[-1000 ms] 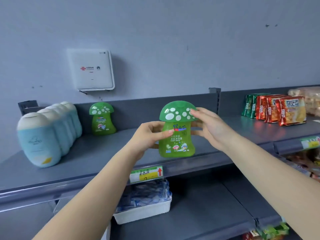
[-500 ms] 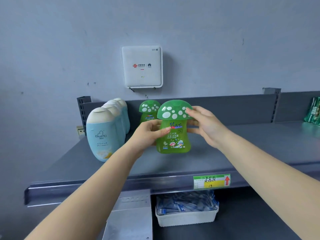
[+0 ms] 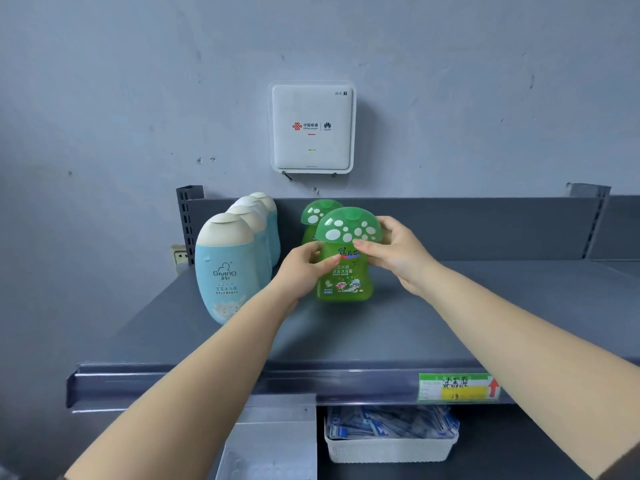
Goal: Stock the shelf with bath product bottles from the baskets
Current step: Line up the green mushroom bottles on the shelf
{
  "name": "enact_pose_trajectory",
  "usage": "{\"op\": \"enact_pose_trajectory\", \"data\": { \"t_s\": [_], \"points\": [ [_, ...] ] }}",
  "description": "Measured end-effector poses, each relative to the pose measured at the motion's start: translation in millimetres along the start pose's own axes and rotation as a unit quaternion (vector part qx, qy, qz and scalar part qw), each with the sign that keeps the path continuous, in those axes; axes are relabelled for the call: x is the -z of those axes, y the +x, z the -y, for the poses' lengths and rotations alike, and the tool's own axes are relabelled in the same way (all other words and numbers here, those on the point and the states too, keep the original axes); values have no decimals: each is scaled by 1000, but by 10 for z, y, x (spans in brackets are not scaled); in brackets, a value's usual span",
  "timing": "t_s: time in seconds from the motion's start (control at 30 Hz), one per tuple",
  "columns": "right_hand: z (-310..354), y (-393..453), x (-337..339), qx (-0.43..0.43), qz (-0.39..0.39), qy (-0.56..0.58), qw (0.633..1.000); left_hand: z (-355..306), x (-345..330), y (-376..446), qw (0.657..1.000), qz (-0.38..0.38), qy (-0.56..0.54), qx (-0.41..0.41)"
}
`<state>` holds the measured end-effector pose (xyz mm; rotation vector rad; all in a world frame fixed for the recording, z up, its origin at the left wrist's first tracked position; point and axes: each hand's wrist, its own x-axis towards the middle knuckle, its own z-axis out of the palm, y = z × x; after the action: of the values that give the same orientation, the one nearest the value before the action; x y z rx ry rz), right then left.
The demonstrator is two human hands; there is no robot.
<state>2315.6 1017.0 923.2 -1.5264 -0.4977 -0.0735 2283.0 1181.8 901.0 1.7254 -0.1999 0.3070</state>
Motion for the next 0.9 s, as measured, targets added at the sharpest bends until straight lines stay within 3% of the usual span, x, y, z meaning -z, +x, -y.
{"op": "enact_pose_trajectory", "data": {
  "t_s": [0.37, 0.9],
  "points": [
    [-238, 502, -91, -10, -19, -19, 1000, 83, 31, 407, 991, -63, 109, 43],
    [-598, 952, -230, 43, -44, -205, 977, 297, 55, 578, 979, -146, 139, 14]
  ]
}}
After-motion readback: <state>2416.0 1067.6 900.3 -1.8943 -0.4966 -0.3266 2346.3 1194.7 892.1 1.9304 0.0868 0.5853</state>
